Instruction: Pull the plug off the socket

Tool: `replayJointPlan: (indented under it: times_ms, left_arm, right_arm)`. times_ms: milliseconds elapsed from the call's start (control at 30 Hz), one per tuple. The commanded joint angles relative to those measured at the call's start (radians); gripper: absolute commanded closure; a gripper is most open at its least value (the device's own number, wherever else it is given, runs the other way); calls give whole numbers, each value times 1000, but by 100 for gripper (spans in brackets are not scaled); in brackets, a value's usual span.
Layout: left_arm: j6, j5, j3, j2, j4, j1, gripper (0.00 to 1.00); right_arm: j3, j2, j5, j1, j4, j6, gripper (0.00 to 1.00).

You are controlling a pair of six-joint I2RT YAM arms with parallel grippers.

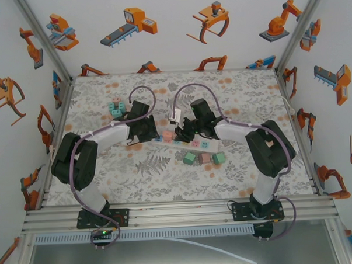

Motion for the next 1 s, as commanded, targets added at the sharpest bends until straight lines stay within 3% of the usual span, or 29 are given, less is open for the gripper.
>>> replayJointPlan:
  times_ms: [0, 167, 267, 433, 567, 767, 967]
  left_arm:
    - [-32, -154, -33, 31, -132, 16, 57]
    - [-83, -173, -45, 15, -128, 26, 58]
    - [-120, -180, -57, -1, -116, 31, 58]
    - [-141, -147, -70, -45, -74, 51, 56]
    - [-96, -137, -62, -102, -50, 57, 49]
    - [27, -136, -50, -241, -33, 62, 35]
    - [246, -105, -78, -462, -7, 61, 25]
  right_arm:
    - [72, -66, 24, 5, -44, -216, 97]
    - [149, -42, -68, -15, -104, -220, 97]
    - [138, -59, -86, -15, -26, -141, 97]
    - [52, -142, -40, -23, 272, 145, 96]
    - [-16, -228, 100, -25, 418, 457, 97]
    - [-127, -392, 259, -29, 432, 827, 100]
    - [-242, -499, 324, -31, 430, 1180, 100]
